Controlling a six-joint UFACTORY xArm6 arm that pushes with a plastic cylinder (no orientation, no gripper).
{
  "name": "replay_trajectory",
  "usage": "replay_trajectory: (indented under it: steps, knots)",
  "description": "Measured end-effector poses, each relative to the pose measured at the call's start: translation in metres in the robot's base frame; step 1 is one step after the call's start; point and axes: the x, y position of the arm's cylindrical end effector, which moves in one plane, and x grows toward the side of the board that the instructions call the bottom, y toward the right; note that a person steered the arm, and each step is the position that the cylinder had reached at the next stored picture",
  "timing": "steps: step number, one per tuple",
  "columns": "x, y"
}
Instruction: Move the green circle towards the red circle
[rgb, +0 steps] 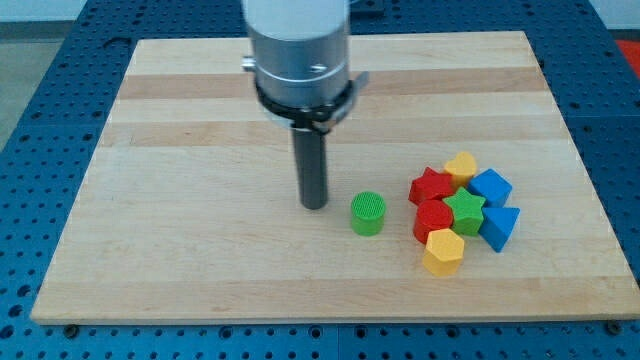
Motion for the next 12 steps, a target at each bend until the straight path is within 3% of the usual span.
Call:
replay_trajectory:
  steps: [1,4,5,6,9,11,12]
  knots:
    - [0.002,0.028]
    - [0.001,0.033]
    - [-0.029,0.0]
    - [-0.027,-0.019]
    - [0.013,-0.019]
    - [0.053,0.042]
    - [0.053,0.043]
